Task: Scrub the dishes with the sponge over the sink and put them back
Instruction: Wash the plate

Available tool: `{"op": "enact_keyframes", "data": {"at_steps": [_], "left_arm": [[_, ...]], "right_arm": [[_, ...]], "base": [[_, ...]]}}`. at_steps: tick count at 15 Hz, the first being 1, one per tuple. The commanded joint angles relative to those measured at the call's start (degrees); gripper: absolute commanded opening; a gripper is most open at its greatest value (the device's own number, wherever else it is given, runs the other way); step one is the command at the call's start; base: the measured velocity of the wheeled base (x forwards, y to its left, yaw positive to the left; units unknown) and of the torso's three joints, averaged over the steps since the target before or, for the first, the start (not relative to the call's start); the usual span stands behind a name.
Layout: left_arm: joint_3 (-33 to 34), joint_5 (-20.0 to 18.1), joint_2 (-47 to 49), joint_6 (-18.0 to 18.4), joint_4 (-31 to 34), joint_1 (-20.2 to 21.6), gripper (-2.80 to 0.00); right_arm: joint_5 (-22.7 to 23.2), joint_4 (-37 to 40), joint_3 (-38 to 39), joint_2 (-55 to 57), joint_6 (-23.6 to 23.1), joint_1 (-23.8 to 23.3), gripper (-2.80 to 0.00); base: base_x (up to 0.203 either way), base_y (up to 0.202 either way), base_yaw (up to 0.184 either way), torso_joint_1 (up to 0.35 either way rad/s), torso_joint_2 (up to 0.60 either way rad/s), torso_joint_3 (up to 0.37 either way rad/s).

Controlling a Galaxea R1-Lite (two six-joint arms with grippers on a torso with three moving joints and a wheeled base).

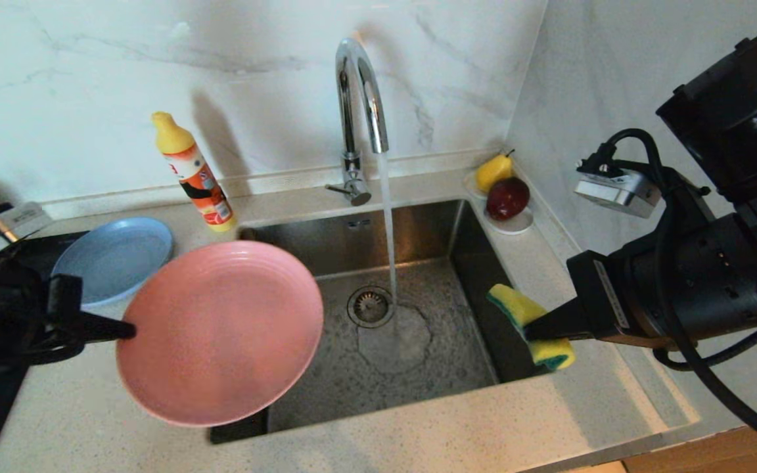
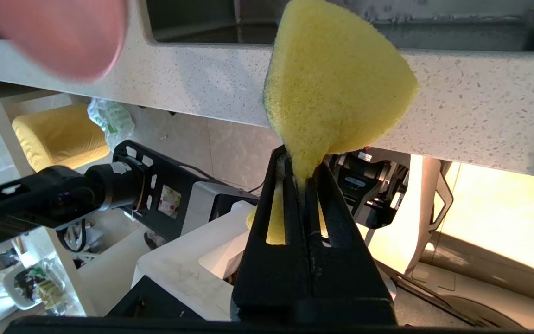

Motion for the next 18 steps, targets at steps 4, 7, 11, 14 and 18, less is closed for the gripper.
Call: {"op": "enact_keyframes", "data": {"at_steps": [4, 7, 11, 14, 18], "left_arm": [[-5.5, 9.2, 14.3, -7.4, -7.4, -13.7, -2.80], [-9.4, 11.0, 19.7, -9.6, -8.4, -17.1, -2.80], [-12.2, 13.3, 25.5, -12.9, -13.7, -21.8, -2.80], [-14.6, 15.0, 29.4, -14.2, -14.0, -25.0, -2.80], [-19.8, 17.7, 33.9, -16.2, -14.0, -28.5, -2.80]], "right_arm": [[0.9, -1.9, 0.2, -0.2, 0.2, 0.0, -2.80], [0.9, -2.1, -0.1, -0.1, 0.1, 0.0, -2.80], [1.7, -2.1, 0.4, -0.3, 0.0, -0.1, -2.80], [1.7, -2.1, 0.7, -0.3, 0.0, -0.1, -2.80], [2.1, -2.1, 1.1, -0.2, 0.0, -0.1, -2.80]], "base": [[0.000, 0.000, 0.000, 0.000, 0.00, 0.000], [0.000, 0.000, 0.000, 0.000, 0.00, 0.000], [0.000, 0.000, 0.000, 0.000, 0.00, 0.000], [0.000, 0.000, 0.000, 0.000, 0.00, 0.000], [0.000, 0.000, 0.000, 0.000, 0.00, 0.000]]}}
